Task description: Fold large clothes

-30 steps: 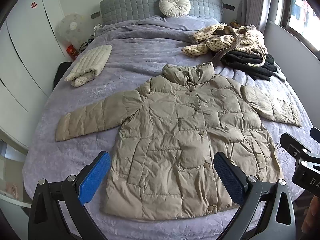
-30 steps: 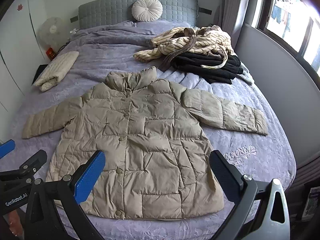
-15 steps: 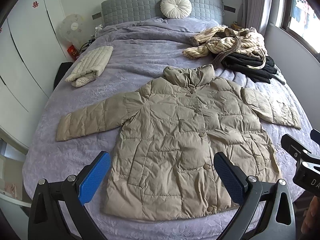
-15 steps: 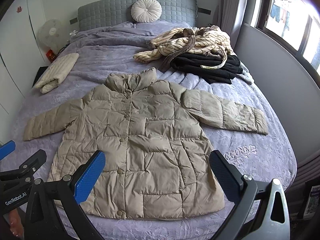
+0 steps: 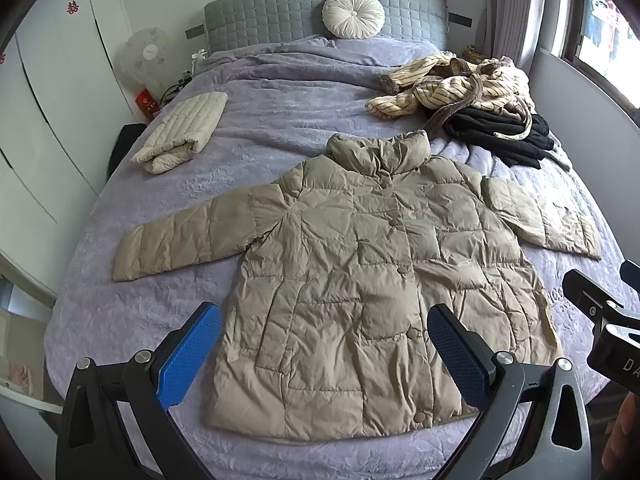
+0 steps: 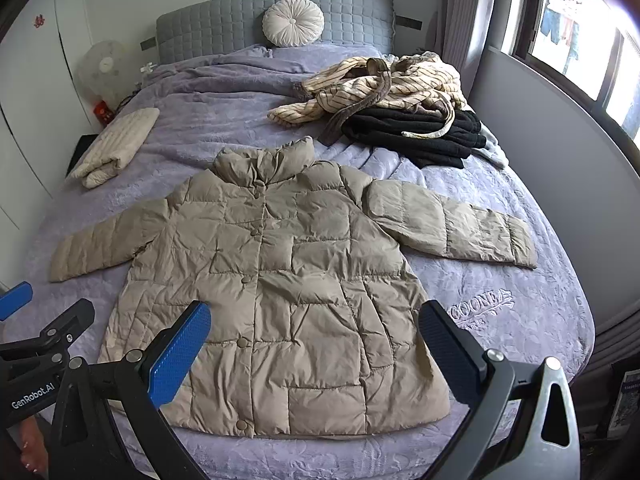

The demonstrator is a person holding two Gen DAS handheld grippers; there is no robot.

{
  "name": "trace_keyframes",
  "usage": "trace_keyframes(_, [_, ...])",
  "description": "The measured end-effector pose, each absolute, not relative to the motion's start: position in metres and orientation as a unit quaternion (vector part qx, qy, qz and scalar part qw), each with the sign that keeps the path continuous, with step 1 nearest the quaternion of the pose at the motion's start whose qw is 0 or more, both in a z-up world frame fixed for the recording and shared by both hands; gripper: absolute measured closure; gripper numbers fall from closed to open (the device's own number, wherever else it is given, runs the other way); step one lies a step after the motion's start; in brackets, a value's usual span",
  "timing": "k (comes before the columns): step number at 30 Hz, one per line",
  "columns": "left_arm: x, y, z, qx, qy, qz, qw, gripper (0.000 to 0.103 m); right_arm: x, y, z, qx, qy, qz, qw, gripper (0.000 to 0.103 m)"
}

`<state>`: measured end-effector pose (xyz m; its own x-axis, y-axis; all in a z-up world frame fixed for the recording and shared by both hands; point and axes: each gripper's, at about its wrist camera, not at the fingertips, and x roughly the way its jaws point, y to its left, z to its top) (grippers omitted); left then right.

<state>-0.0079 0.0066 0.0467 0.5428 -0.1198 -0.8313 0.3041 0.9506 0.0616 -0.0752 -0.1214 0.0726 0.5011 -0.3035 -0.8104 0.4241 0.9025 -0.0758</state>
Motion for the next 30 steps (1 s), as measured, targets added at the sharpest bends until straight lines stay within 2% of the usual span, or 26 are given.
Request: trace_keyframes(30, [-0.0075,0.0102,0.0467,0.099,0.463,-0.121,0.872,0.000,-0.0761,-0.1198,0.0721,0.068,0.452,-0.209,0.864,0.000])
